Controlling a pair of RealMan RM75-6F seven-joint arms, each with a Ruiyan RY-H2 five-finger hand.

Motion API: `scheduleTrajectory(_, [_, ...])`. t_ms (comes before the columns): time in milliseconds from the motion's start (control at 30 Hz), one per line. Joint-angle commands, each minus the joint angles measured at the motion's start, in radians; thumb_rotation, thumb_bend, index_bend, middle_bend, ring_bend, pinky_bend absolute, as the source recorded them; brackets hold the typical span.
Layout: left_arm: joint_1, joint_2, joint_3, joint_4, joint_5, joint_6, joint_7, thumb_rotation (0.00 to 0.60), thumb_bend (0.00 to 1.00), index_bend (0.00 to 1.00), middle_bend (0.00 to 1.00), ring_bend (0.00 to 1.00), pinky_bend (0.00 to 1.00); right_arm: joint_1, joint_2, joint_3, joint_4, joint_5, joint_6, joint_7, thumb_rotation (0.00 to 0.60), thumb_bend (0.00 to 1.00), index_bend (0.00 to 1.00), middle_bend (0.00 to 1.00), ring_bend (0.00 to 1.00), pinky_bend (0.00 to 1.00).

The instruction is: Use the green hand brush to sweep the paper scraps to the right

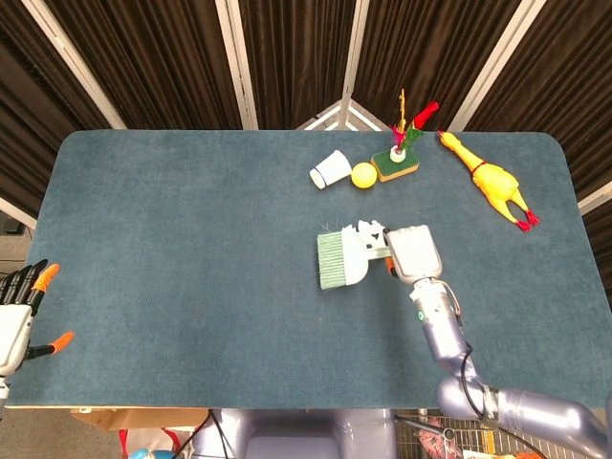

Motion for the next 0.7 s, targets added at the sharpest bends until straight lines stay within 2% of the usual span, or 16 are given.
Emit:
scheduleTrajectory(33, [-0.002,0.003,0.0,-0.003,-0.005,-0.009,-0.006,0.6,0.0,0.0,0.0,0.0,0.02,0.046,-0.037,0.006,0.062,0.043,-0.017,-0.041,0.6,0.5,0.72,0.91,0.94,0.81])
scheduleTrajectory(367, [-0.008,0.009,-0.002,-0.01,-0.017,-0.025,-0.013,0.6,0.0,0.0,0.0,0.0,0.02,0.096,-0.065,-0.024,0.211,0.139,-0.024,-0.104,0.6,0.5,0.72,0.91,0.94,0.81])
scheduleTrajectory(700, [-0.007,0.008,0.002,-0.017,-0.006,-0.018,-0.005,0.6,0.0,0.0,0.0,0.0,0.02,0.074,0.03,-0.06,0.237,0.169,0.041,-0.168,0.6,0.5,0.72,0.91,0.94,0.81])
